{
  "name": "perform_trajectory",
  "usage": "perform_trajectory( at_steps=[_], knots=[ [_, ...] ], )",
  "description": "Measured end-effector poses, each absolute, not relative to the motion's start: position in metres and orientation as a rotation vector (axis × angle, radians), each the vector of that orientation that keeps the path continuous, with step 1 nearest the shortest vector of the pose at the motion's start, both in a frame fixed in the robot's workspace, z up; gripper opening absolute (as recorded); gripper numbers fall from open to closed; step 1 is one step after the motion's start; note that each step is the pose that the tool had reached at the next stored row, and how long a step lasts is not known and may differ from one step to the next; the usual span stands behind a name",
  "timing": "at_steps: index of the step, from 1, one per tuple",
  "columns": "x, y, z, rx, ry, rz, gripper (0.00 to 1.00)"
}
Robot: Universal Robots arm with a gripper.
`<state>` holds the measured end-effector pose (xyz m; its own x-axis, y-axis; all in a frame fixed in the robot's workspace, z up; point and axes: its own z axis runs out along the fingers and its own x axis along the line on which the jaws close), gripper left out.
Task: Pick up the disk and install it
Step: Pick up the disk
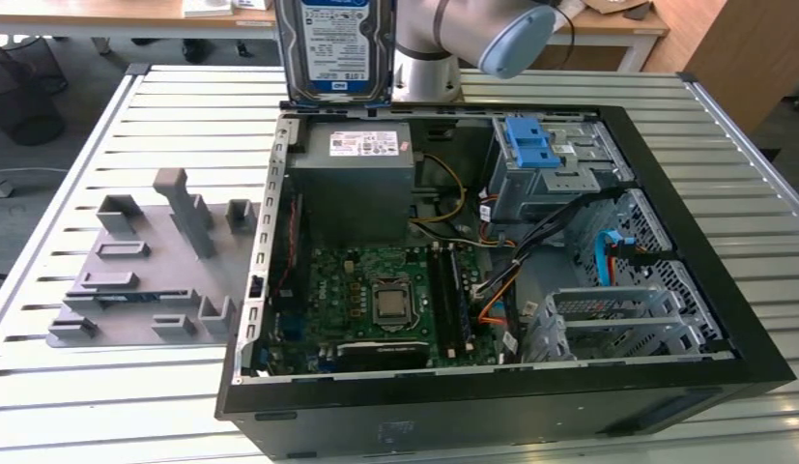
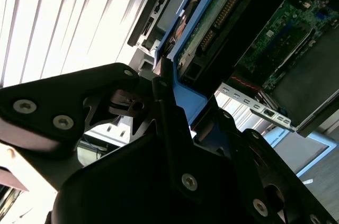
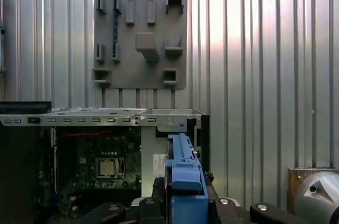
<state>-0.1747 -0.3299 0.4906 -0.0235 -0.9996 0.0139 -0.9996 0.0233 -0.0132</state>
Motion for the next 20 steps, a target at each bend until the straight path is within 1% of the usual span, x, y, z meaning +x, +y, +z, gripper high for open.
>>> perform_trajectory(
  at_steps=[14,20],
  knots=[
    [-0.169,-0.331,0.491,2.195,-2.246,0.03,0.36],
    [-0.169,-0.343,0.491,2.195,-2.247,0.03,0.36]
  ],
)
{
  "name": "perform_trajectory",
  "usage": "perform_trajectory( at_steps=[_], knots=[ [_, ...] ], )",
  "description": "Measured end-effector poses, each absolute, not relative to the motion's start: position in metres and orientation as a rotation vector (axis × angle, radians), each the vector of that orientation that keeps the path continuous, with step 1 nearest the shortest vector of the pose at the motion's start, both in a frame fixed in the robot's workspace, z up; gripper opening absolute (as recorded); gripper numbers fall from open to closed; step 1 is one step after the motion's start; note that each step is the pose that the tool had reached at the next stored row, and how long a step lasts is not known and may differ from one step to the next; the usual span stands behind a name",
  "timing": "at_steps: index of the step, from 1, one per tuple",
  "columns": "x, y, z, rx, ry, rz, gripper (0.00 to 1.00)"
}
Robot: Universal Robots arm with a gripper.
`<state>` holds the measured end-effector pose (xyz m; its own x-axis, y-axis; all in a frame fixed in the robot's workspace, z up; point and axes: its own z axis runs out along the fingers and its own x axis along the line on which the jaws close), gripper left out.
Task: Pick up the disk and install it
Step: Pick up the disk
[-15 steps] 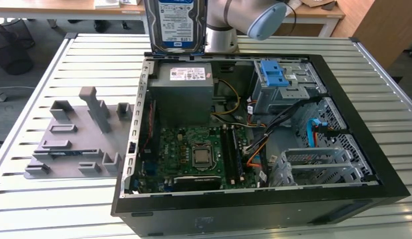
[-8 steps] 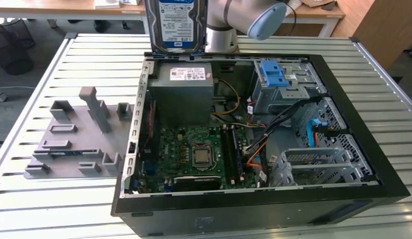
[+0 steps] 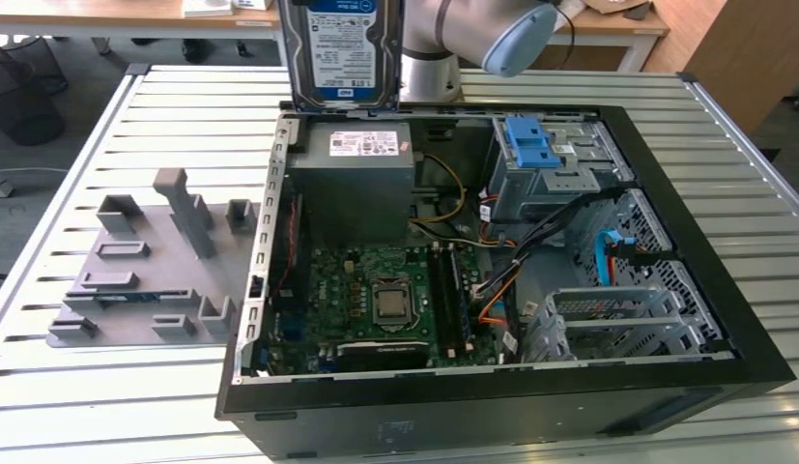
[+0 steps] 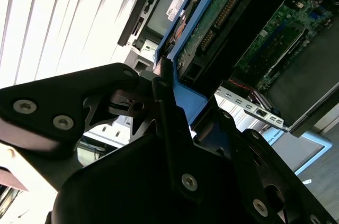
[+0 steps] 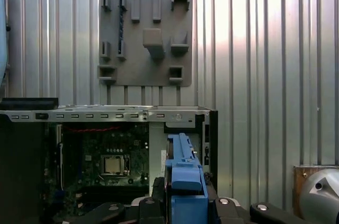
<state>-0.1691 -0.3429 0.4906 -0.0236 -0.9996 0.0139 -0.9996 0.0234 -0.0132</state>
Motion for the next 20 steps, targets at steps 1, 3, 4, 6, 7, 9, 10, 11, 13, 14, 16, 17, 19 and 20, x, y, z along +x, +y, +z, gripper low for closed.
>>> perform_trajectory(
  at_steps=[1,3,4,6,7,9,10,11,13,14,16,17,19,20],
  knots=[
    [-0.169,-0.346,0.491,2.195,-2.247,0.03,0.36],
    [-0.169,-0.351,0.491,2.194,-2.247,0.03,0.36],
    [-0.169,-0.353,0.491,2.194,-2.248,0.03,0.36],
    [-0.168,-0.355,0.491,2.193,-2.249,0.03,0.36],
    [-0.166,-0.355,0.491,2.193,-2.249,0.03,0.36],
    [-0.162,-0.356,0.491,2.193,-2.248,0.03,0.36],
    [-0.16,-0.356,0.491,2.193,-2.249,0.03,0.36],
    [-0.158,-0.356,0.491,2.193,-2.248,0.03,0.36],
    [-0.155,-0.357,0.491,2.193,-2.248,0.03,0.36],
    [-0.153,-0.357,0.491,2.193,-2.248,0.03,0.36],
    [-0.148,-0.357,0.491,2.193,-2.248,0.03,0.36],
    [-0.146,-0.357,0.491,2.193,-2.249,0.03,0.36],
    [-0.141,-0.358,0.491,2.193,-2.248,0.03,0.36],
    [-0.139,-0.358,0.491,2.193,-2.248,0.03,0.36]
  ],
)
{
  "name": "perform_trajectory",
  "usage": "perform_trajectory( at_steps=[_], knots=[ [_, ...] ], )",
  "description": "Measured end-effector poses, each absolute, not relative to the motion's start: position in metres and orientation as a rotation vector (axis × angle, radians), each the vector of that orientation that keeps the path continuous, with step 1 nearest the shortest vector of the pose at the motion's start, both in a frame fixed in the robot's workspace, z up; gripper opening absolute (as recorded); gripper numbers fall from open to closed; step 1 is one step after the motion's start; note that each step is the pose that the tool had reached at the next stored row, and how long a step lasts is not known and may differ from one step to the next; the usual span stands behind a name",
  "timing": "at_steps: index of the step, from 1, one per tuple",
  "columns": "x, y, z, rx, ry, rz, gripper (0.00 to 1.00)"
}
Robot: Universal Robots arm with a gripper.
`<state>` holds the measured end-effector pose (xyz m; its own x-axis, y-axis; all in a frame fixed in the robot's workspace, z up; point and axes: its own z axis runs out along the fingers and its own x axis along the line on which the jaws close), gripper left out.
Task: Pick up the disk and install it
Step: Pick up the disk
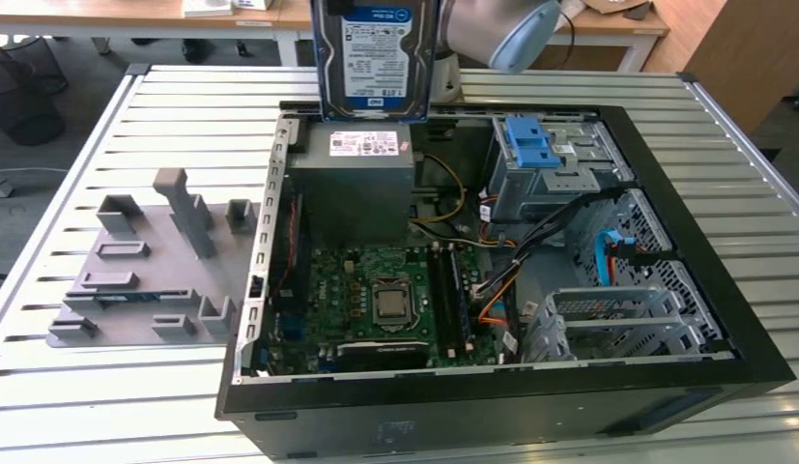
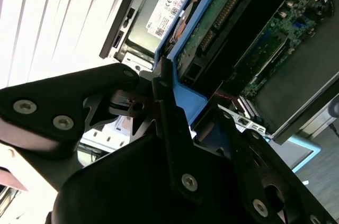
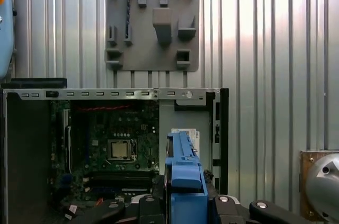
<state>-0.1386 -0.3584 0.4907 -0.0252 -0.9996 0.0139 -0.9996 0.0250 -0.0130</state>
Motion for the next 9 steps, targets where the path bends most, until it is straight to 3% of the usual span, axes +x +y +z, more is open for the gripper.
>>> perform_trajectory(
  at_steps=[9],
  knots=[
    [-0.125,-0.366,0.491,2.191,-2.251,0.03,0.36]
  ],
)
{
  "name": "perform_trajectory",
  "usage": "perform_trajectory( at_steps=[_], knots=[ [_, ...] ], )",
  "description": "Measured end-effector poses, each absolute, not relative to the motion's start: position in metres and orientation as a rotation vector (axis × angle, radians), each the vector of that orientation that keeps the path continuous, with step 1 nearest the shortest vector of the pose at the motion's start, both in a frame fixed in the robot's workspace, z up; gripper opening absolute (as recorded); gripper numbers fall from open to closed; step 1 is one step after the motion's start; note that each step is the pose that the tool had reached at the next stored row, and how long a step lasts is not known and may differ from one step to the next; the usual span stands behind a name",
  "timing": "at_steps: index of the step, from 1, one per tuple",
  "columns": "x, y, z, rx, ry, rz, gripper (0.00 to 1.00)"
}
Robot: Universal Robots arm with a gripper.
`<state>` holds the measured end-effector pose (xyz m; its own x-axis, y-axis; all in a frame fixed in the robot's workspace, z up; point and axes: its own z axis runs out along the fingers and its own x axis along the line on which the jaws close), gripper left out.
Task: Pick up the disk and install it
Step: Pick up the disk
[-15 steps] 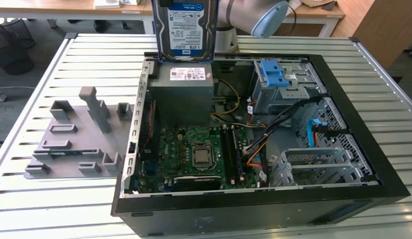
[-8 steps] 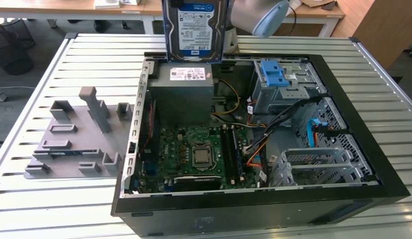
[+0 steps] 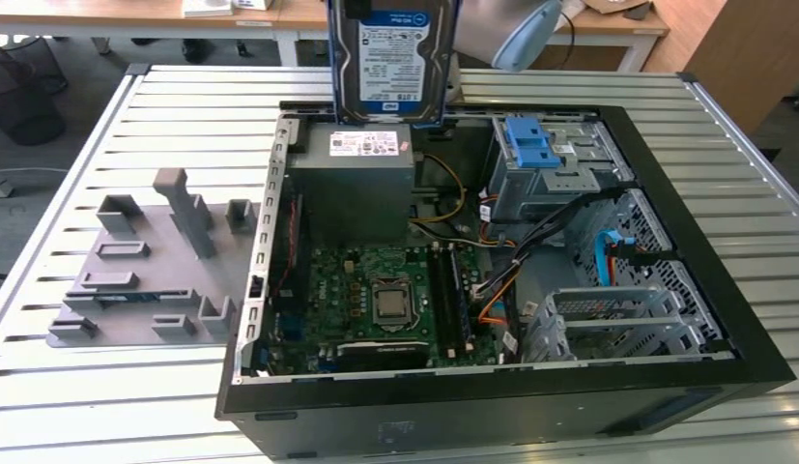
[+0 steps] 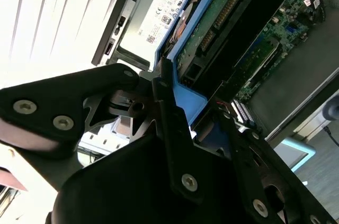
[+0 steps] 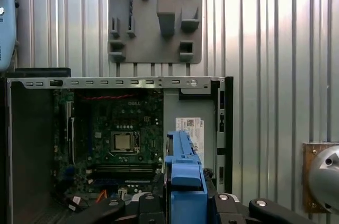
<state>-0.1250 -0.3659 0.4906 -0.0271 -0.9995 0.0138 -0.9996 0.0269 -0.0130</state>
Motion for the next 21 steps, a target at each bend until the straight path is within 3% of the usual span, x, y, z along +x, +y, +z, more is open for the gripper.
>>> perform_trajectory(
  at_steps=[21],
  knots=[
    [-0.106,-0.38,0.49,2.185,-2.256,0.03,0.36]
  ],
)
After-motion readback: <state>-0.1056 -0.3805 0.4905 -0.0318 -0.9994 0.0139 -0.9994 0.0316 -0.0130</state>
